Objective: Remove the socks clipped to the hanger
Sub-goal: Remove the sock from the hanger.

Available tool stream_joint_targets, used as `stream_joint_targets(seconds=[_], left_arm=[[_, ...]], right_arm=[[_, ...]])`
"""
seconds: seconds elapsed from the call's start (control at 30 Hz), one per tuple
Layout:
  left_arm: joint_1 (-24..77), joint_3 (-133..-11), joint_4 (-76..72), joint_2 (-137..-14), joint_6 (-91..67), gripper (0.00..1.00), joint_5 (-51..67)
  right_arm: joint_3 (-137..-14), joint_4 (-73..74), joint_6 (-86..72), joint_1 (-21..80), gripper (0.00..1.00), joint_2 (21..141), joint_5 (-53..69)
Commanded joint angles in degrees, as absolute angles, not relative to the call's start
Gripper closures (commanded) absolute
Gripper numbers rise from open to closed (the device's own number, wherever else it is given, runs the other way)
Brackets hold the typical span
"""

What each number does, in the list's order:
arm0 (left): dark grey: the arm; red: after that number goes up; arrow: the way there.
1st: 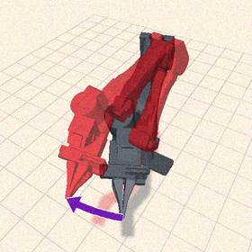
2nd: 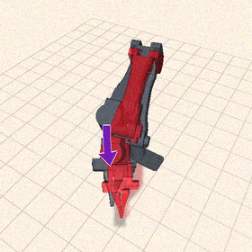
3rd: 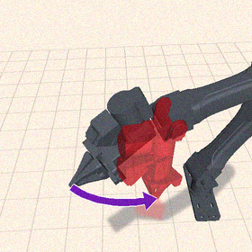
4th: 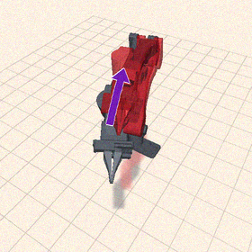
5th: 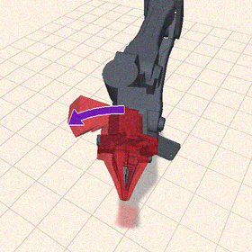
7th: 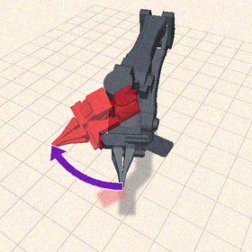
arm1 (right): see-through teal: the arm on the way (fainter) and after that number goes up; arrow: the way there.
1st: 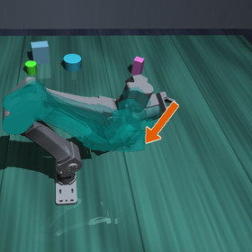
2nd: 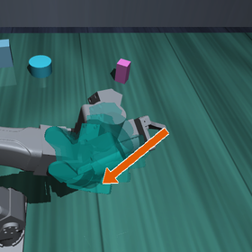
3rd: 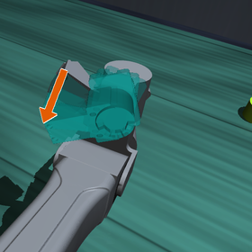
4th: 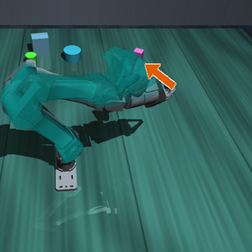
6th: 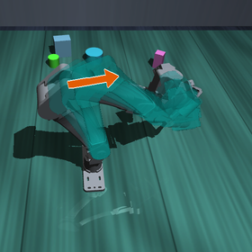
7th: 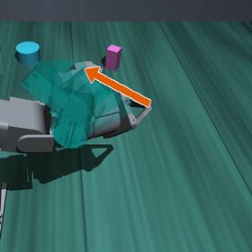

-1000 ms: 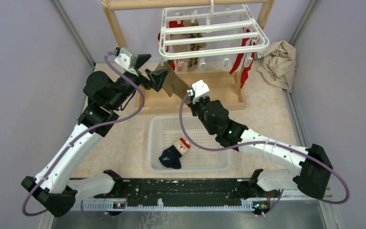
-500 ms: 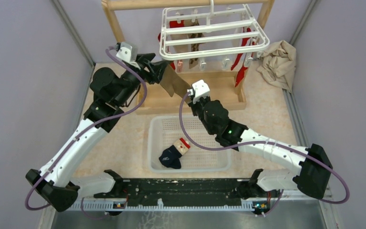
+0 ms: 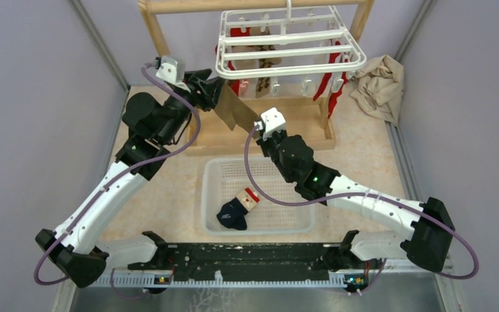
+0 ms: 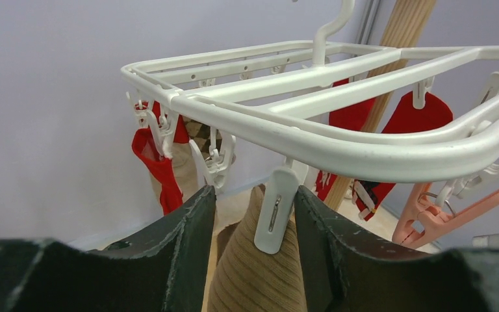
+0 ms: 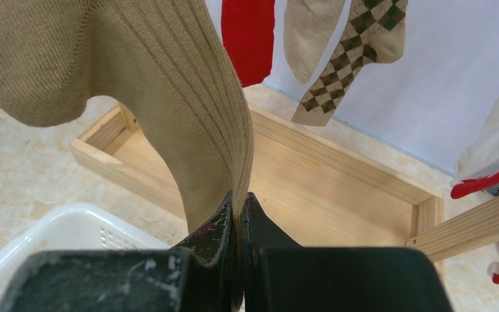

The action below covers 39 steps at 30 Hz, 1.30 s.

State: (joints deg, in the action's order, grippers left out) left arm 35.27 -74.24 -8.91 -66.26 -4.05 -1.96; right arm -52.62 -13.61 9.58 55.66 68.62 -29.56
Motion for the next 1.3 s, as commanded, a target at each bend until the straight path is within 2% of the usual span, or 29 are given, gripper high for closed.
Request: stream_joint_targets(seconds=[0.0, 0.07, 0.13, 0.37, 0.57, 0.7, 0.77, 1.27], left_arm=[[35.4, -76.4, -11.5, -67.8, -2.5, 0.53, -0.3], [35.3, -77.0, -11.5, -68.6, -2.4, 0.6, 1.6], [35.0, -77.2, -11.7, -69.0, -2.5, 0.63, 2.2], [32.4, -76.4, -12.8, -69.1, -4.9, 0.62, 7.2], [29.5, -74.8, -14.4, -69.2, -7.7, 0.62, 11.2], [28.9, -74.7, -14.7, -69.6, -8.2, 0.58, 11.7], [28.8, -74.8, -13.7, -69.5, -8.2, 0.52, 9.9], [30.1, -81.8, 2.0, -68.2, -8.5, 0.55, -9.8]], right_arm=[[-55.2, -15.2, 10.6, 56.3, 1.0, 65.1, -27.6], [-55.0, -15.2, 10.9, 56.4, 1.0, 64.2, -26.8], [-54.4, -15.8, 11.3, 56.5, 1.0, 63.1, -25.3], [-52.6, -17.3, 12.0, 56.5, 1.0, 59.0, -19.1], [-52.5, -16.4, 12.1, 56.5, 1.0, 56.8, -18.6], [-51.9, -15.9, 11.8, 56.6, 1.0, 55.2, -18.5], [-51.4, -16.0, 11.8, 56.6, 1.0, 54.5, -18.0], [-58.9, -12.9, 13.1, 57.1, 1.0, 61.8, -18.8]])
